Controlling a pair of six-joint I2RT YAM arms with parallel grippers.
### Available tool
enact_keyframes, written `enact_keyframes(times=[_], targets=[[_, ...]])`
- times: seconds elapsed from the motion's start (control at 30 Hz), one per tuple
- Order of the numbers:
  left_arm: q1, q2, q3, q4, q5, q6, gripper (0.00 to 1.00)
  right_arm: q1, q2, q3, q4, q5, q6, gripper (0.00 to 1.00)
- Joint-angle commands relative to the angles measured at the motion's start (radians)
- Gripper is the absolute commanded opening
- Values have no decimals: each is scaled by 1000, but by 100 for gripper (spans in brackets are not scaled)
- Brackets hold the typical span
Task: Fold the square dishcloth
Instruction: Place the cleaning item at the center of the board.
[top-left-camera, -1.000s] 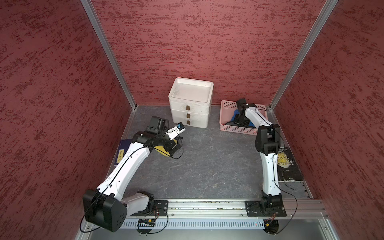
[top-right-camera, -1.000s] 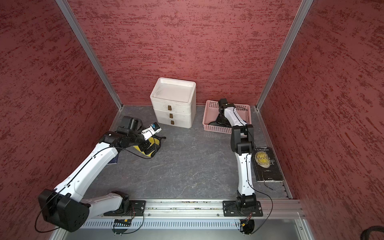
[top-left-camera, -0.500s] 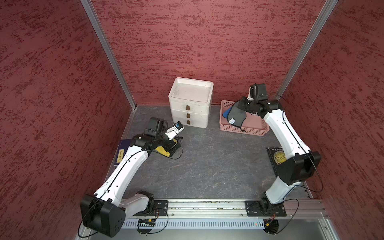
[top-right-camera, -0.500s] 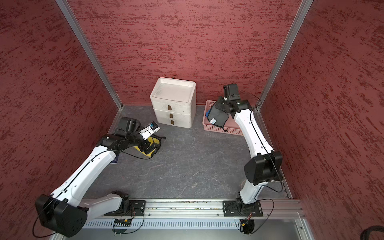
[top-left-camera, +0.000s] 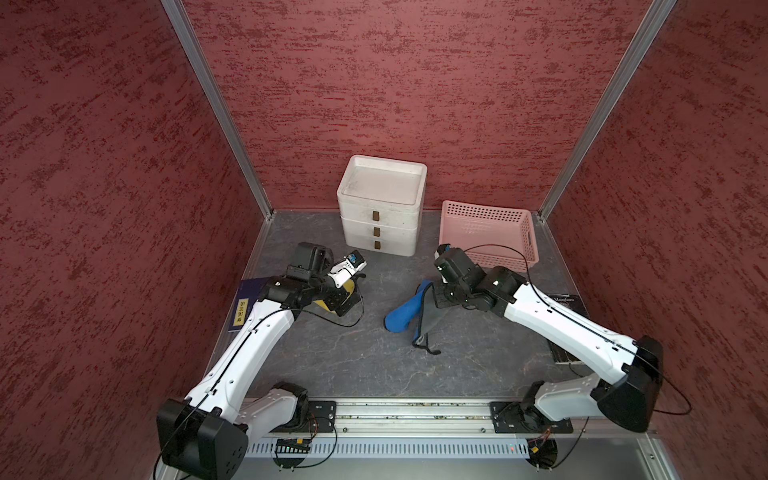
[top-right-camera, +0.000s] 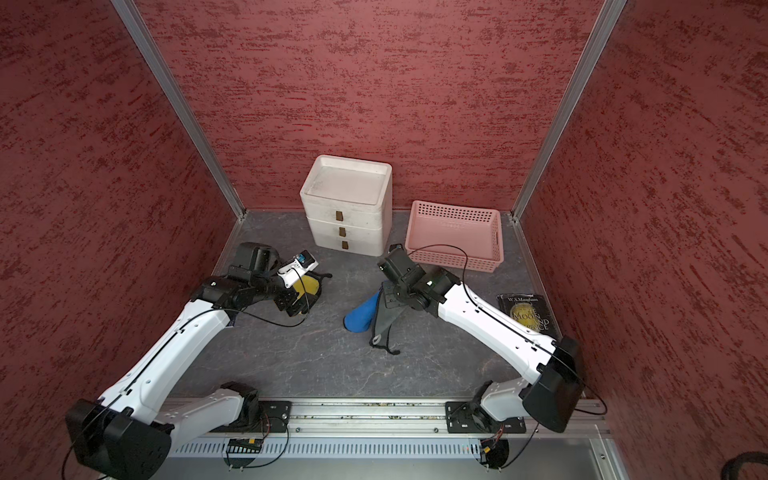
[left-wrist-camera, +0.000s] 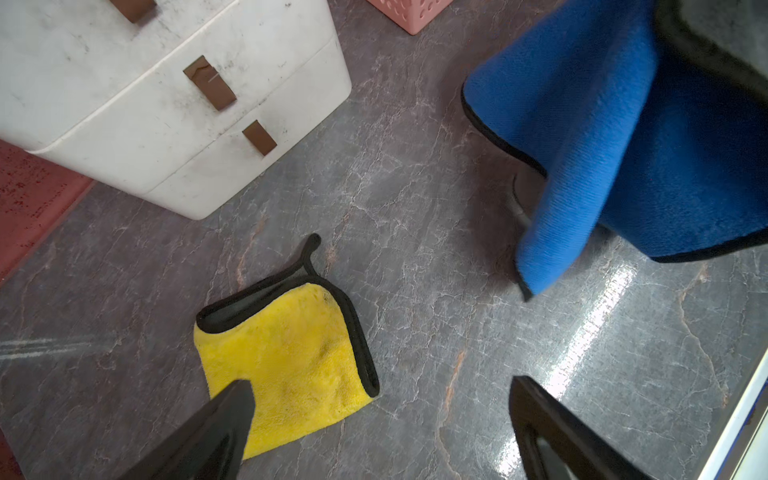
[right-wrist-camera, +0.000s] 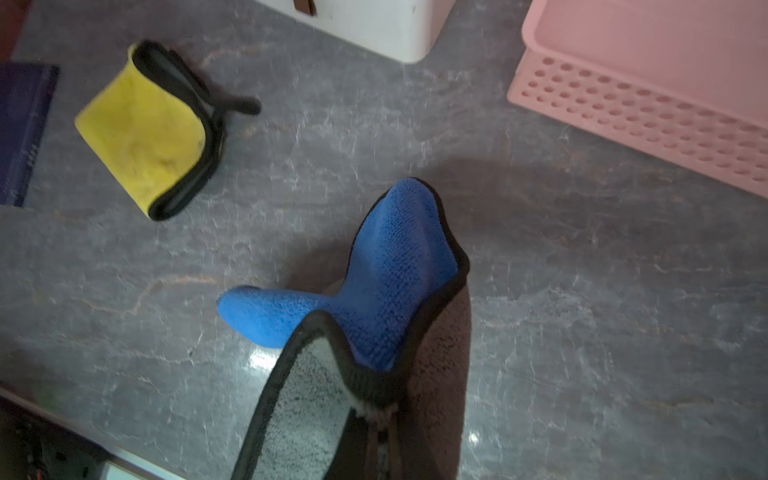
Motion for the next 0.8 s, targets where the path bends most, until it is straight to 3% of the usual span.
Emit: enact_keyframes(times=[0.0,0.13,0.27,0.5,0.53,0.57,0.67,0.77], targets=[[5,-25,-12,8,27,26,100,33,-94,28,-133,147,60,0],[5,-26,-13,3,34,30,100,34,-139,72,-286,266,99,0],[6,-32,-18,3,44,31,100,36,-81,89,-340,258,100,0],[74,-28,-32,1,61,44,100,114,318,207,-322,242,98,0],[90,-26,-36,0,63,52,100,122,379,248,-49,-138,50,24],[100,-25,-41,-2,66,62,100,122,413,269,61,-265,42,33],[108,-24,-62,-16,54,98,100,113,442,325,144,-376,47,68],[93,-22,-83,-18,48,126,100,66,365,278,184,-405,56,86]])
